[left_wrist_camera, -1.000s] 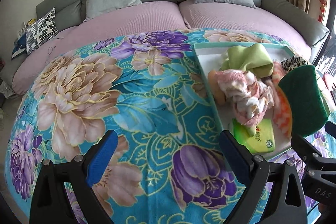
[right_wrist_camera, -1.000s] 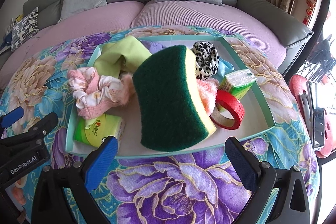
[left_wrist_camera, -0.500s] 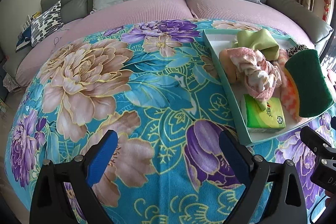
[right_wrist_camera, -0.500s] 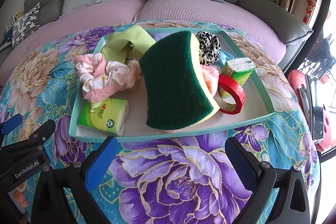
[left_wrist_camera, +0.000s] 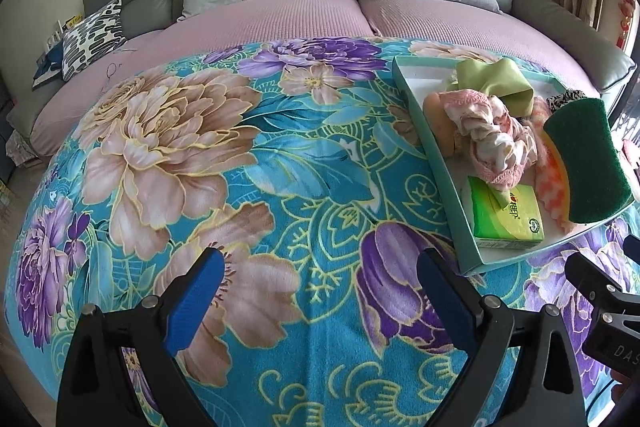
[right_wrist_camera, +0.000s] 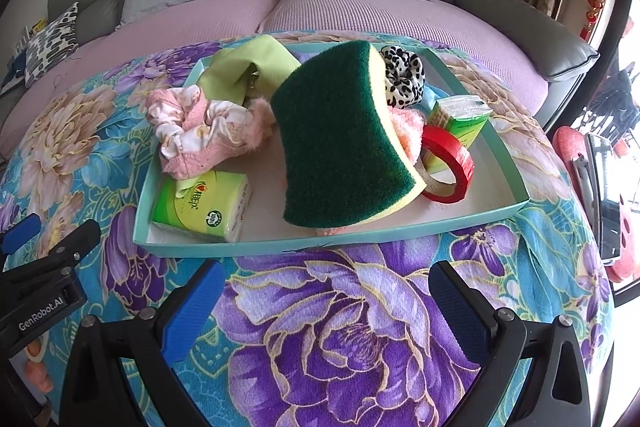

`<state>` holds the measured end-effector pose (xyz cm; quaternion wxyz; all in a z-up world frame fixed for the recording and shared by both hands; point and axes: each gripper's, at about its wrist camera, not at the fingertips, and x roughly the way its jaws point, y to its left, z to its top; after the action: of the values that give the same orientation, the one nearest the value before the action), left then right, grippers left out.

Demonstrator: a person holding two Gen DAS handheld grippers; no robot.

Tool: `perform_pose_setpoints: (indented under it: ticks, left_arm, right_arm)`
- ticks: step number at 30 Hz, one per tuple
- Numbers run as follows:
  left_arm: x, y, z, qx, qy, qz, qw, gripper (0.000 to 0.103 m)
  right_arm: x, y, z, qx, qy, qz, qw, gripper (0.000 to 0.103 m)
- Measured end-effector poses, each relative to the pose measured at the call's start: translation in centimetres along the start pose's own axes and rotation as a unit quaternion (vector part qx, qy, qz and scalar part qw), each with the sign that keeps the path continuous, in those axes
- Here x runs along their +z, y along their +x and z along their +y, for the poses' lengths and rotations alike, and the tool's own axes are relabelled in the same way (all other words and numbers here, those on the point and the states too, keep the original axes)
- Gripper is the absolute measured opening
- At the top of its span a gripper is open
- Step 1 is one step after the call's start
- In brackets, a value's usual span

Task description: Organize soft objects

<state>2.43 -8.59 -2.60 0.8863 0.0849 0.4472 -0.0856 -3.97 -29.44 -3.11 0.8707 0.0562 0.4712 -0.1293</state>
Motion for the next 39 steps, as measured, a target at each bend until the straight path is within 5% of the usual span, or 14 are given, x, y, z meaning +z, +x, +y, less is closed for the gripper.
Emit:
perform_pose_setpoints:
  ticks: [39]
  left_arm:
    - [-0.5,2.3,0.1,0.015,0.031,0.032,0.9989,0.097]
  right_arm:
    - [0.3,2.4,0.5,-0.007,-0.006,0.015,1.000,0.103]
